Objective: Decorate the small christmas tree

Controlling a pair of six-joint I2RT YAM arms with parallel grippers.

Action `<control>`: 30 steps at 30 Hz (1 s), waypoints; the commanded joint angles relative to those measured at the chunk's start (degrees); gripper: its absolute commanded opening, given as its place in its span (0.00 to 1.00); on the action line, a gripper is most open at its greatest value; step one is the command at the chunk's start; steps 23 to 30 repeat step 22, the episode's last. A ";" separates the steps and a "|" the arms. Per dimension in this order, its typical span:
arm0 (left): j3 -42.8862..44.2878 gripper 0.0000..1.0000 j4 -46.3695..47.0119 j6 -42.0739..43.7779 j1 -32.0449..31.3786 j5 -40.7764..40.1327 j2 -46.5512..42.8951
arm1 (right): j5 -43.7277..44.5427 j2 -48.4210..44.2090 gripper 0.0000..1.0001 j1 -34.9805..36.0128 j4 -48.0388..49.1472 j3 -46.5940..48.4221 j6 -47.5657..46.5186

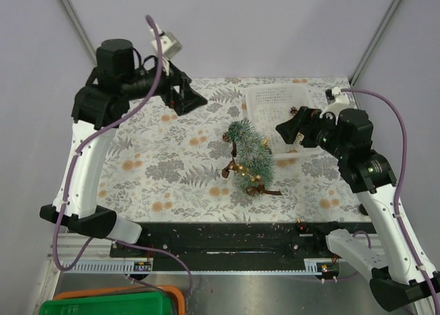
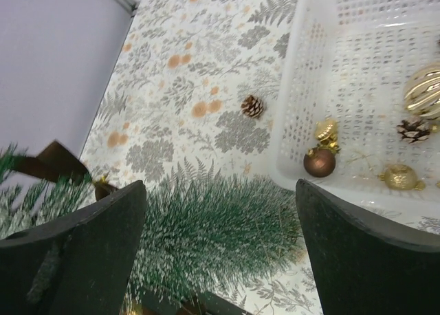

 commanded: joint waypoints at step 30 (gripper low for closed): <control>-35.52 0.99 4.85 -2.22 14.31 -41.41 -19.05 | 1.19 17.52 0.99 -15.30 -1.52 2.34 7.10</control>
